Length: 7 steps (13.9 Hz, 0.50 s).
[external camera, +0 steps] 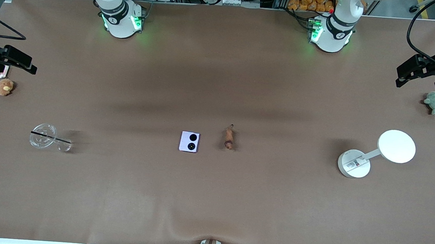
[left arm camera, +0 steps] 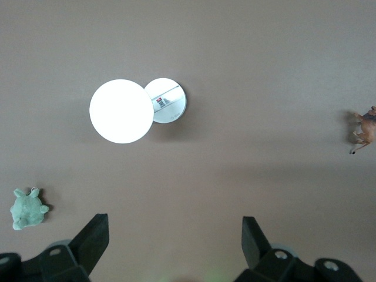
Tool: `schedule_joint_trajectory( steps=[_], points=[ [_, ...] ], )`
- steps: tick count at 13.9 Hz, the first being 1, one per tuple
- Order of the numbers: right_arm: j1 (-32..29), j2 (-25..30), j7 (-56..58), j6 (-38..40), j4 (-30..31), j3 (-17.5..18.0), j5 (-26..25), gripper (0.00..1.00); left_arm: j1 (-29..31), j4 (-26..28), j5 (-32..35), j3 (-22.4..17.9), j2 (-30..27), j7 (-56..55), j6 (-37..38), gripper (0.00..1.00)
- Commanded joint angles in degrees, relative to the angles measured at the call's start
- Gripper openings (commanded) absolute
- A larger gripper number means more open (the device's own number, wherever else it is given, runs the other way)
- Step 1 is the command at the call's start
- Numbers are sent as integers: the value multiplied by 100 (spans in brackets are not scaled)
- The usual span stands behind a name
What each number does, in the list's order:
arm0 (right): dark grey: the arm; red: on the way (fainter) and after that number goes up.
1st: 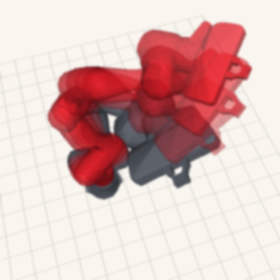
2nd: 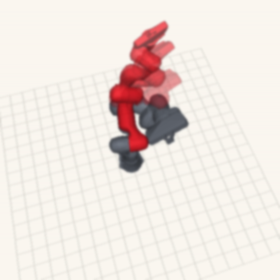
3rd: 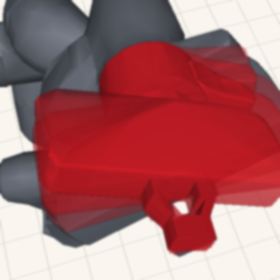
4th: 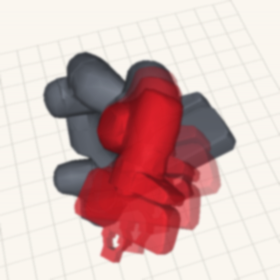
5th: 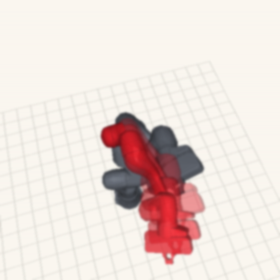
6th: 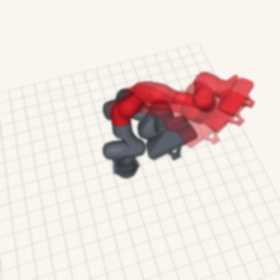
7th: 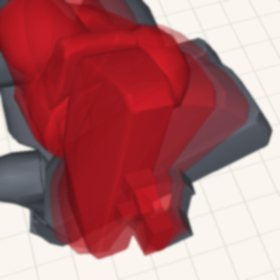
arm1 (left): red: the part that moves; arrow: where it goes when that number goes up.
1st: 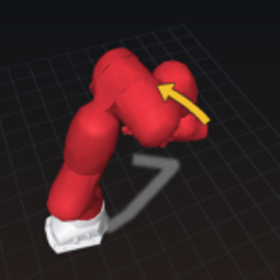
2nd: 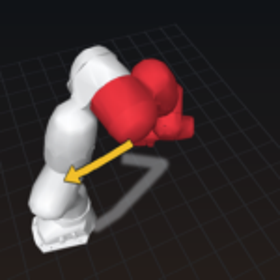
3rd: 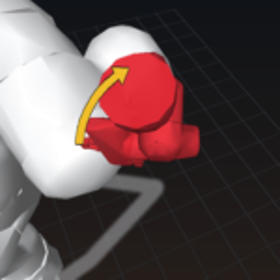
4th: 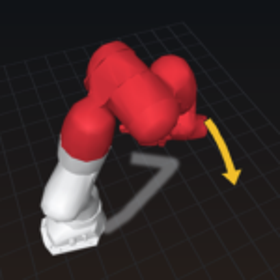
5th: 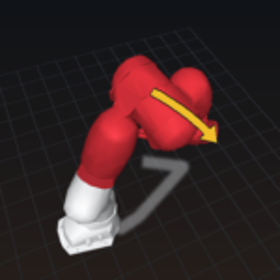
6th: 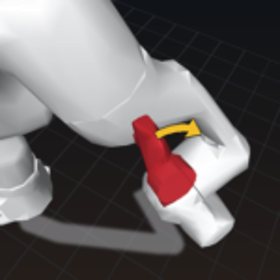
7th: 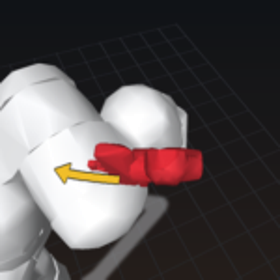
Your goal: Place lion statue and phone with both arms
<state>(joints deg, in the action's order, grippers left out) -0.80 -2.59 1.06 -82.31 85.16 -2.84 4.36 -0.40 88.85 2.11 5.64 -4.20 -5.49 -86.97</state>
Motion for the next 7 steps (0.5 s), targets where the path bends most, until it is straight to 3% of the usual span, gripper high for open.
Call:
schedule_joint_trajectory(
  steps=[1,7],
  points=[
    [-25,39,0,171,-52,20,-215,100,49,-25,-141,-10,-28,127,40,100],
    [10,30,0,189,-43,64,-269,100,40,-271,-141,-10,174,92,49,100]
  ],
)
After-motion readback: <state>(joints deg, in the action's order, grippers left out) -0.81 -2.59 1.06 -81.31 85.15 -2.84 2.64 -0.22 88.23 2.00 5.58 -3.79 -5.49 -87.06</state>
